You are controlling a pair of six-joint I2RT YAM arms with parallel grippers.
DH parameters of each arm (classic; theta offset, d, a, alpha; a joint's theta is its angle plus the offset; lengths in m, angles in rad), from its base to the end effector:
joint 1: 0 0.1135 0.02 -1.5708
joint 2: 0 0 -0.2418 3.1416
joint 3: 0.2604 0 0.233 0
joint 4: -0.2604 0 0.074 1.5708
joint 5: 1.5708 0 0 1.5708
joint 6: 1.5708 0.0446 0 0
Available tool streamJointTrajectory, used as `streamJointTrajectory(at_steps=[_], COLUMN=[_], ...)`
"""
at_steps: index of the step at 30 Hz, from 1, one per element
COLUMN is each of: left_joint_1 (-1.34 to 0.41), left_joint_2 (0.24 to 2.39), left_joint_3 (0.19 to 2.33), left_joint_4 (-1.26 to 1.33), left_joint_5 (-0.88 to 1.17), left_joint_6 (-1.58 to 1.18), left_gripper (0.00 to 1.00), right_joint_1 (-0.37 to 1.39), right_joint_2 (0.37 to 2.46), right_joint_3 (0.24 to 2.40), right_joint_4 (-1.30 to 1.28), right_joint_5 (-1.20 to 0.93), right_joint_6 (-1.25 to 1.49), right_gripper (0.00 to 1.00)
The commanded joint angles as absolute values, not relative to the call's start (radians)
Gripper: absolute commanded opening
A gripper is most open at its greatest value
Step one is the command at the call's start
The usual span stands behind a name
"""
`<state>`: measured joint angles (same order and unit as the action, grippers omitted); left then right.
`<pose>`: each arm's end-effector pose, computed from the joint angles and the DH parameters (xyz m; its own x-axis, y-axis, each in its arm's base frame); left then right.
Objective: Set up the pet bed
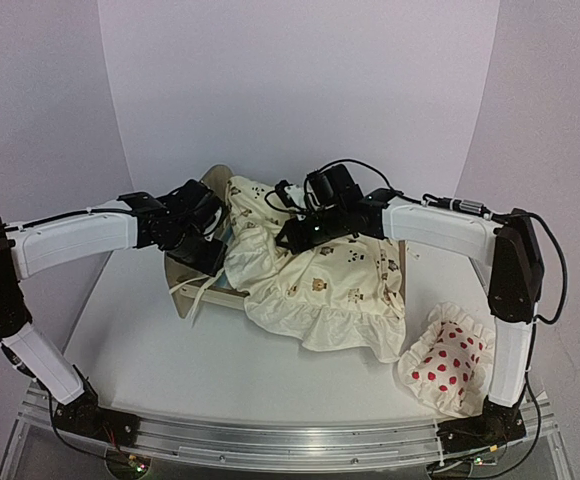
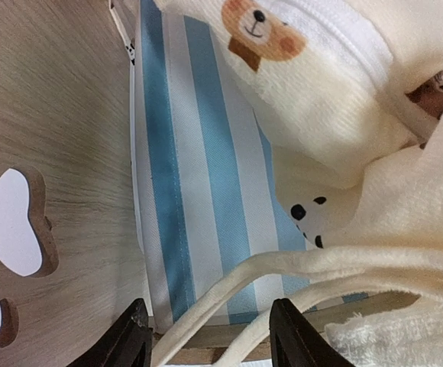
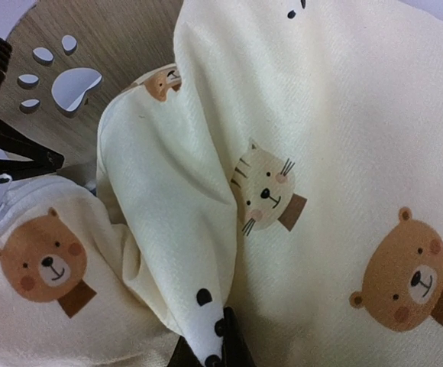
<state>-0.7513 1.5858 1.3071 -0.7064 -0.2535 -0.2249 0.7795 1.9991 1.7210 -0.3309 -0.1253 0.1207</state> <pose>0.2425 -0.2112 0.2534 -0.7184 0.3756 -0.5855 0.4096 0.9087 0.0805 0.3164 0.3205 0.2617 -0.4967 -0.3229 -0.8056 -0.7157 0.6775 0.1697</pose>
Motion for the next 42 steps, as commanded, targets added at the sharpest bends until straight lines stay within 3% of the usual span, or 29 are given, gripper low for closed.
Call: streamJointTrajectory(at_steps=[1,9,15,23,29,32,42], left_joint_1=[-0.749,-0.749,-0.749,-0.749,-0.749,-0.748,-0.749], left_joint_2=[1.627,1.642,1.659,1.701,1.682,1.656,1.594], left_joint_3=[1.311,1.293,1.287,1.286,1.299,1.301,1.346], left_joint_4=[-0.665,-0.627,-0.578,-0.528,-0.518,-0.513,-0.459], left_joint_5=[-0.22,-0.201,-0.259,-0.299,-0.289,-0.295,-0.361], left_joint_6=[-0.204,-0.197,-0.19,-0.151,-0.149,-0.152,-0.149], left_gripper=[0.52,0.51,0.38,0.27,0.07,0.01,0.0], right_joint_1=[0.763,0.762,0.762,0.762,0.762,0.762,0.762], right_joint_2=[2.004,2.013,2.019,2.022,2.019,2.023,2.032], right_joint_3=[1.76,1.762,1.768,1.764,1.763,1.762,1.756], right_joint_4=[-0.387,-0.391,-0.391,-0.394,-0.394,-0.394,-0.394], right_joint_5=[-0.122,-0.119,-0.125,-0.128,-0.133,-0.14,-0.149], right_joint_6=[0.125,0.126,0.129,0.13,0.137,0.143,0.157], right_gripper=[0.0,0.0,0.0,0.0,0.0,0.0,0.0])
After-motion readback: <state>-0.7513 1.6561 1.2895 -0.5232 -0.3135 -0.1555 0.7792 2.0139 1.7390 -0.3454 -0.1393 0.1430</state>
